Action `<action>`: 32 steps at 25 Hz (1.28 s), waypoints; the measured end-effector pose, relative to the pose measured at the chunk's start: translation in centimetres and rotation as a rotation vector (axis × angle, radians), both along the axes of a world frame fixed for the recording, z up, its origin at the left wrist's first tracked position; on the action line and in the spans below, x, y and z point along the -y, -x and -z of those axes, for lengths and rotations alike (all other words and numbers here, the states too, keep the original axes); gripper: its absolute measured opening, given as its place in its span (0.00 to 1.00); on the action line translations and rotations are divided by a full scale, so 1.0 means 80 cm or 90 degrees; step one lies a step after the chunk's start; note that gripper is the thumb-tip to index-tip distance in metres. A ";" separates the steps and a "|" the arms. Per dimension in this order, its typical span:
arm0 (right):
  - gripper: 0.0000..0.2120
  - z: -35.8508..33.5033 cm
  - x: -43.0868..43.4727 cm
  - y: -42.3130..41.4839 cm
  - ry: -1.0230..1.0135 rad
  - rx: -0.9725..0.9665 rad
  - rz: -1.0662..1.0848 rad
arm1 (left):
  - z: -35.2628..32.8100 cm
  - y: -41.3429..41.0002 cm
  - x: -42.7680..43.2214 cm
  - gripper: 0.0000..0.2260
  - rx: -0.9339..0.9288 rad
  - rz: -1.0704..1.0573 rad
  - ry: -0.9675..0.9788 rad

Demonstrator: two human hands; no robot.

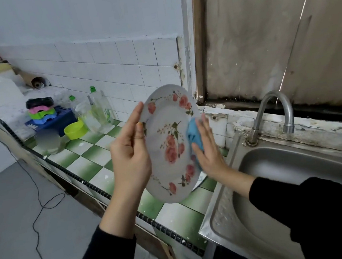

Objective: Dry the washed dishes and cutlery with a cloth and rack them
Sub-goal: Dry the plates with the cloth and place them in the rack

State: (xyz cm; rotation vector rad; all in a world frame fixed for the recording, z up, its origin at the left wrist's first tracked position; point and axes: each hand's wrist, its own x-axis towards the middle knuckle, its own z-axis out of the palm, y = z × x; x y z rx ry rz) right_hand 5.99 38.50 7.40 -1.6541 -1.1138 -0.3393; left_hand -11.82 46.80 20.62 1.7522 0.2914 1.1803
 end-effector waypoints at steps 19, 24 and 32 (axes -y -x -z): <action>0.26 -0.048 -0.026 0.090 -0.043 0.143 -0.185 | 0.038 -0.010 0.011 0.15 0.021 -0.059 0.085; 0.29 0.005 0.007 0.027 0.024 0.094 -0.005 | 0.038 0.007 -0.017 0.16 0.047 -0.082 0.154; 0.27 -0.045 -0.022 0.109 0.000 0.145 -0.144 | 0.036 -0.009 0.000 0.15 0.070 -0.040 0.131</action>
